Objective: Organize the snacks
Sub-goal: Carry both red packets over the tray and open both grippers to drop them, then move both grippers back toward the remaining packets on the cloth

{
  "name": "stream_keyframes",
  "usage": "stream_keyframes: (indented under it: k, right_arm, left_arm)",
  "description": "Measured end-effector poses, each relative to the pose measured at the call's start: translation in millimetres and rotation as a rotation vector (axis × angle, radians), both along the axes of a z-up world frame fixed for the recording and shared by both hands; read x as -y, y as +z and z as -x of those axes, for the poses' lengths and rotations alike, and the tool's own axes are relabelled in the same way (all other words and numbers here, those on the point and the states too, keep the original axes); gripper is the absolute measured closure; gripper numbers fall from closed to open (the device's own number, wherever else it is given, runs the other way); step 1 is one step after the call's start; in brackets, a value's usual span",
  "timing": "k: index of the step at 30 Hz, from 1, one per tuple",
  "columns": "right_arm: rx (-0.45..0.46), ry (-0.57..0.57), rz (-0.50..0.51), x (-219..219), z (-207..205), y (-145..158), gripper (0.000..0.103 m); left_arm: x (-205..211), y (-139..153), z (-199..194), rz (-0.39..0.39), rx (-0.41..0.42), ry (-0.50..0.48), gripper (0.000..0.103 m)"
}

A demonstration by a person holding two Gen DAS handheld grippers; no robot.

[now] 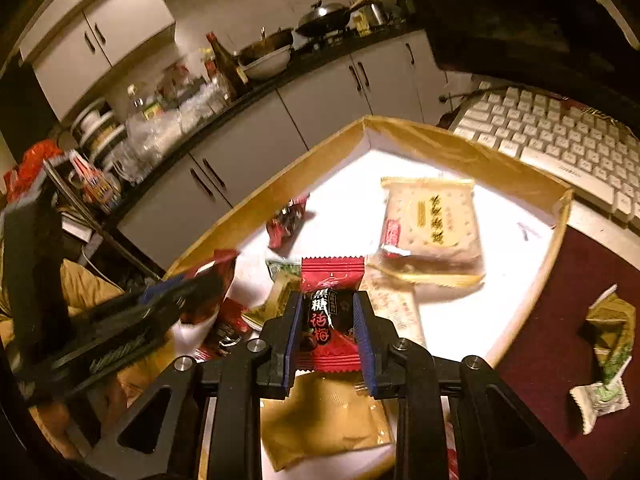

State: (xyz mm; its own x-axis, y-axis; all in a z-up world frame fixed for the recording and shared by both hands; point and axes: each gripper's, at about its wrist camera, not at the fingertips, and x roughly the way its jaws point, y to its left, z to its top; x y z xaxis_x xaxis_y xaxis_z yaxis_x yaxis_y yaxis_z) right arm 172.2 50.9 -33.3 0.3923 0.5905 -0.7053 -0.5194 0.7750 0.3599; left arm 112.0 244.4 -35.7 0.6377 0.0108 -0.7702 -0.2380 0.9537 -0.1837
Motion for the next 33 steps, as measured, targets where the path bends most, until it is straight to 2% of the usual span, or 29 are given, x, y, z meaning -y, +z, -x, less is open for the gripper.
stream_keyframes:
  k: [5, 9, 13, 15, 17, 20, 24, 28, 30, 33]
  right_arm:
    - [0.018, 0.022, 0.042, -10.2, 2.6, -11.0, 0.076]
    - [0.021, 0.035, 0.02, -10.0, 3.9, -11.7, 0.074]
    - [0.022, 0.028, -0.043, -0.8, 8.4, -4.3, 0.059]
    - [0.04, 0.01, -0.061, 9.9, 14.9, 5.2, 0.051]
    - [0.058, -0.012, -0.089, 23.7, 22.7, 15.5, 0.036]
    - [0.101, -0.06, -0.155, 56.9, 44.6, 31.4, 0.026]
    - [0.155, -0.157, -0.2, 110.4, 75.5, 38.1, 0.024]
    - [0.203, -0.256, -0.169, 150.9, 92.3, 36.0, 0.023]
    - [0.202, -0.335, -0.146, 167.4, 98.7, 34.0, 0.021]
    - [0.173, -0.351, -0.163, 186.8, 100.1, 27.7, 0.02]
  left_arm:
    - [-7.3, -13.9, -8.5, -0.013, -0.041, 0.022, 0.073]
    - [-9.1, -14.4, -8.4, 0.005, -0.039, 0.029, 0.072]
    - [2.9, -7.2, -2.0, -0.054, -0.027, 0.027, 0.072]
    - [12.2, 0.8, 6.1, -0.074, -0.002, 0.032, 0.066]
    - [25.4, 12.7, 20.8, -0.103, 0.047, 0.033, 0.045]
    - [52.0, 28.5, 42.4, -0.183, 0.113, 0.047, 0.028]
    - [92.6, 37.5, 62.1, -0.222, 0.151, -0.007, 0.027]
    - [130.8, 38.6, 68.6, -0.228, 0.152, -0.087, 0.027]
    - [147.6, 38.7, 68.8, -0.24, 0.153, -0.12, 0.027]
    - [163.2, 36.8, 72.2, -0.226, 0.151, -0.161, 0.027]
